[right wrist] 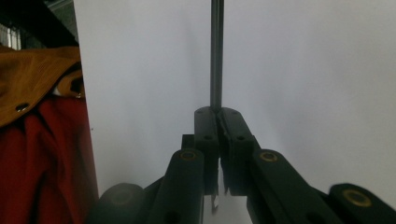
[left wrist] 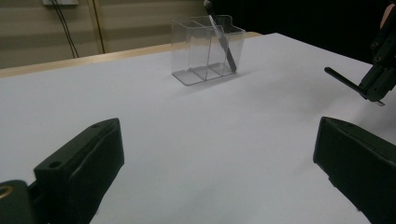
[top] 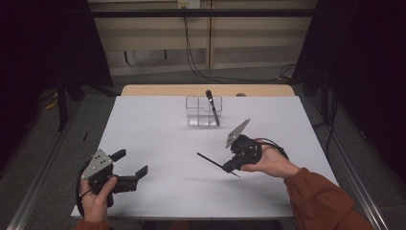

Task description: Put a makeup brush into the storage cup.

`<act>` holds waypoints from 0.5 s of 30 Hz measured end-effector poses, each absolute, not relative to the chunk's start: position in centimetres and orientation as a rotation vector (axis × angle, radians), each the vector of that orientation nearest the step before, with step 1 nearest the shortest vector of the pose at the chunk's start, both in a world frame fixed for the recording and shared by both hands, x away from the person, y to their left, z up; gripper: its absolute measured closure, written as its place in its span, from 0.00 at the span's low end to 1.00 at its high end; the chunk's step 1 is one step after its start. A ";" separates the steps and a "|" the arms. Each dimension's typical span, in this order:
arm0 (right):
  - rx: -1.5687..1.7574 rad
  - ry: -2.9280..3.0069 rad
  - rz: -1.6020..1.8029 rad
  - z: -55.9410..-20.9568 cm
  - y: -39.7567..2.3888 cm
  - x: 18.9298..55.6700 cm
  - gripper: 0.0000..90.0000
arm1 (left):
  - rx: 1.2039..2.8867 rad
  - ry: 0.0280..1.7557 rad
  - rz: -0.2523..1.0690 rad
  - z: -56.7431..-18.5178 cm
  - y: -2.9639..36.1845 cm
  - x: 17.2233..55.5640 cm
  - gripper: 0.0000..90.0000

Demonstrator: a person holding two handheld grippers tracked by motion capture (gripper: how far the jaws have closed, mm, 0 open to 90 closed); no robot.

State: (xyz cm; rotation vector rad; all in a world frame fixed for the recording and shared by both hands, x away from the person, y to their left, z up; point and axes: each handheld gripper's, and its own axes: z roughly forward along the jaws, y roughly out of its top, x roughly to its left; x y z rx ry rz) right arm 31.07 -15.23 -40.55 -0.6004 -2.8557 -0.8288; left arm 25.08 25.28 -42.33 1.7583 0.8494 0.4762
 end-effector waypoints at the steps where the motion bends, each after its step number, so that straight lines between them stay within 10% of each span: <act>1: -0.591 -2.848 -0.823 -40.6 -15.2 31.1 0.96 | 1.774 0.849 0.464 -42.2 25.3 25.1 0.02; 15: -0.545 -2.865 -0.692 -40.6 -14.8 30.9 0.96 | 1.873 0.726 0.423 -40.4 23.3 25.3 0.02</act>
